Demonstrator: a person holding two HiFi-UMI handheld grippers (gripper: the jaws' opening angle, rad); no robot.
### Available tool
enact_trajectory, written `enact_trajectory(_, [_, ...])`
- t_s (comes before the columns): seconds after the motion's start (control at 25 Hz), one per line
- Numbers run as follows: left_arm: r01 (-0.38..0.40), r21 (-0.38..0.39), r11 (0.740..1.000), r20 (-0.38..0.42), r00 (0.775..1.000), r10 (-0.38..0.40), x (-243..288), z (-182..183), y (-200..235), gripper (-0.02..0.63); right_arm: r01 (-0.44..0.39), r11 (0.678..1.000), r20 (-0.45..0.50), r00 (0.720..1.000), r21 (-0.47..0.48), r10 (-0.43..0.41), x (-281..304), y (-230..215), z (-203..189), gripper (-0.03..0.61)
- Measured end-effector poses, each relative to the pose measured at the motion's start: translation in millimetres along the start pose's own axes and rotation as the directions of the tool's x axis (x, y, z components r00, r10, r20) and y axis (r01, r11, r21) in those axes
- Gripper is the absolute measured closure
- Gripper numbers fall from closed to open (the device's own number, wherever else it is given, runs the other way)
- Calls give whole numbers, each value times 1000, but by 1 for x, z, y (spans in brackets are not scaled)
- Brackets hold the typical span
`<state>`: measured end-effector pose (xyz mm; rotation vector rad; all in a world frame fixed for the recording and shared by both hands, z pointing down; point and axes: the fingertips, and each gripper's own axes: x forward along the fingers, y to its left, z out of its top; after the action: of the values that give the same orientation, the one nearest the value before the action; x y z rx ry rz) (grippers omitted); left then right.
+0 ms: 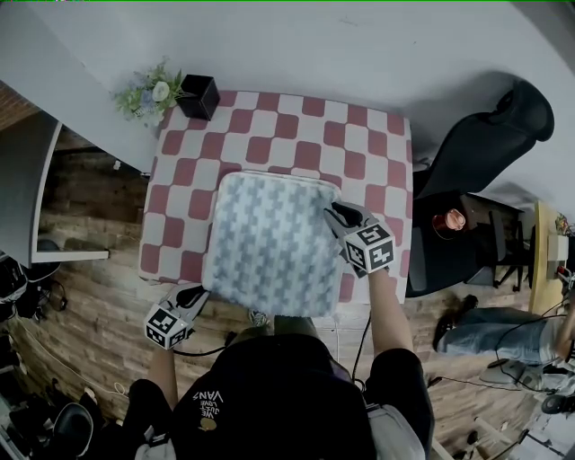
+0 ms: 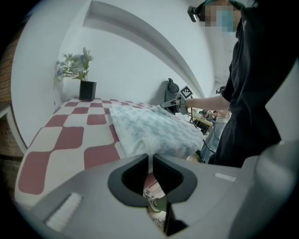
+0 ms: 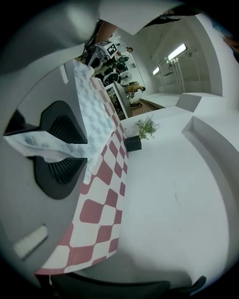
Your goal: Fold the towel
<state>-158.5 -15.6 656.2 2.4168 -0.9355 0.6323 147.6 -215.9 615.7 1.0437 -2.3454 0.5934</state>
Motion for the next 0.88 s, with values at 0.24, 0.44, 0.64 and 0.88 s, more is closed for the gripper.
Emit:
enact_trajectory(0.24, [-14, -4, 1000, 1, 1000, 14, -1, 1, -1, 584, 189, 978, -122, 977, 91, -177, 14, -57, -26, 435])
enact_trajectory(0.44, [-15, 2, 1000, 5, 1000, 15, -1, 4, 0, 584, 241, 959, -86, 969, 148, -230, 0, -71, -23, 403])
enact_trajectory(0.64, [-3, 11, 1000, 24, 1000, 3, -1, 6, 0, 584, 247, 946, 9, 967, 210, -255, -39, -57, -23, 397])
enact_trajectory(0.88, [24, 35, 999, 52, 998, -26, -5, 10, -1, 584, 152, 939, 42, 984, 308, -173, -85, 14, -77, 393])
